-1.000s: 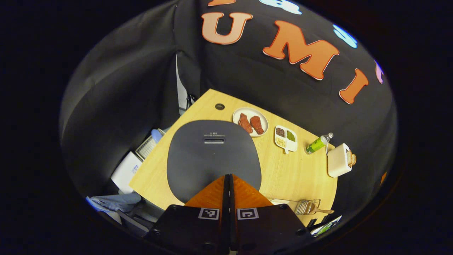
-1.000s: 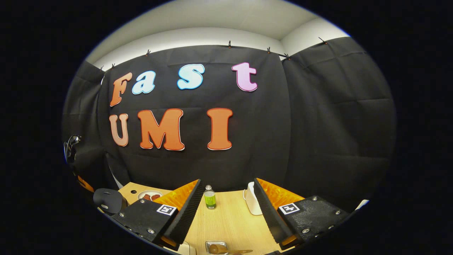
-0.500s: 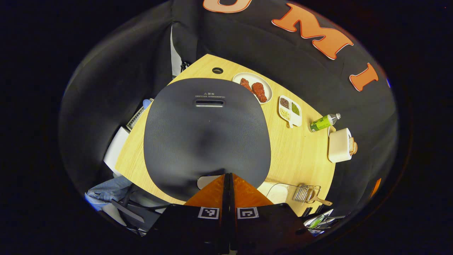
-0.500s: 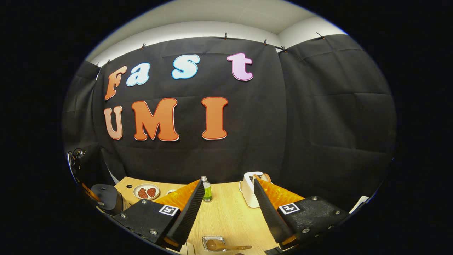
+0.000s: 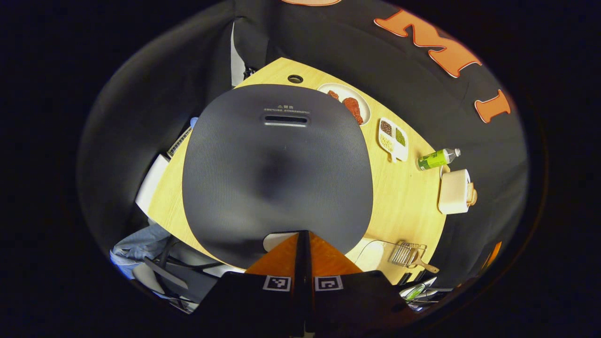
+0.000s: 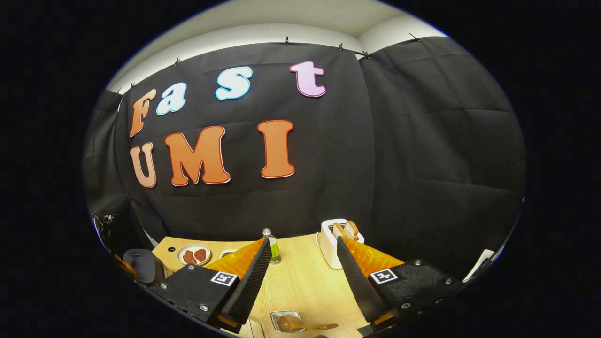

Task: Close the left gripper, press the button to open the rice cooker; take a wooden spoon from the chopstick holder with the right hand, scoop a spoonful of rice and pour it into the rice cooker, then put the wooden spoon back into the chopstick holder.

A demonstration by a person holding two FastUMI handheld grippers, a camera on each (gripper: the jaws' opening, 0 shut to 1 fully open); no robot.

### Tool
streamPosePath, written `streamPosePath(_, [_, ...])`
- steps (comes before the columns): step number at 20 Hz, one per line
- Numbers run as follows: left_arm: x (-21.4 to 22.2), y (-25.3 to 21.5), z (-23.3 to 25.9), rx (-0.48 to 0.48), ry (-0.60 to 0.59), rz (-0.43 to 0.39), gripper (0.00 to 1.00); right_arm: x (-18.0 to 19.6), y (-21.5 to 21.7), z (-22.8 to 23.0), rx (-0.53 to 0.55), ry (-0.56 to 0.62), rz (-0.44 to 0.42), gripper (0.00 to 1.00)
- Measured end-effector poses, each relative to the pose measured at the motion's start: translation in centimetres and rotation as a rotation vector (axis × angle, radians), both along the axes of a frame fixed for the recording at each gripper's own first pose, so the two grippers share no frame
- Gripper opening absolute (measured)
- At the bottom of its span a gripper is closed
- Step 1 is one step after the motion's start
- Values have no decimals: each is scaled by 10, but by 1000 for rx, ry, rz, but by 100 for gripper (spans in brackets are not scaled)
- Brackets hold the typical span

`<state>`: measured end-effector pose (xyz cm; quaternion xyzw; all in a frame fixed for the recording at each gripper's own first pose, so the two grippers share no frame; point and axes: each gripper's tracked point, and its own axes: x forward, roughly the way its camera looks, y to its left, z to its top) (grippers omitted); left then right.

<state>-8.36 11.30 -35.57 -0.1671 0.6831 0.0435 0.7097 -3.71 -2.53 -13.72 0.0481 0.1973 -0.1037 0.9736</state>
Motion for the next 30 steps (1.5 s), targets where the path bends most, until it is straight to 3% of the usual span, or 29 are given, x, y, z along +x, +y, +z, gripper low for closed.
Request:
streamPosePath(3, [0, -1, -1, 42, -38, -41, 2, -2, -2, -10, 7, 13, -11, 87])
streamPosePath(6, [2, -4, 8, 93, -106, -95, 5, -5, -1, -24, 26, 46, -9, 88])
streamPosePath(10, [42, -6, 50, 199, -390, -157, 5, -14, -1, -42, 53, 88, -4, 88])
streamPosePath(14, [93, -9, 142, 350, -749, -226, 5, -24, 3, -63, 61, 134, 17, 88])
streamPosePath(16, [99, -8, 167, 395, -822, -220, 4, -28, 3, -71, 60, 151, 28, 88])
streamPosePath(19, [96, -27, 186, 354, -892, -207, 1, -32, 3, -79, 60, 177, 39, 88])
streamPosePath(21, [98, -32, 206, 362, -972, -196, 5, -34, 0, -84, 53, 186, 45, 88])
streamPosePath(24, [96, -37, 251, 439, -1137, -211, 2, -37, -5, -87, 48, 194, 51, 88])
streamPosePath(26, [91, -44, 283, 484, -1234, -206, 11, -41, -7, -92, 45, 209, 51, 93])
streamPosePath(27, [89, -51, 296, 486, -1274, -207, 18, -43, -7, -96, 49, 218, 52, 88])
streamPosePath(30, [78, -75, 326, 491, -1379, -223, 53, -55, -2, -109, 59, 256, 67, 88])
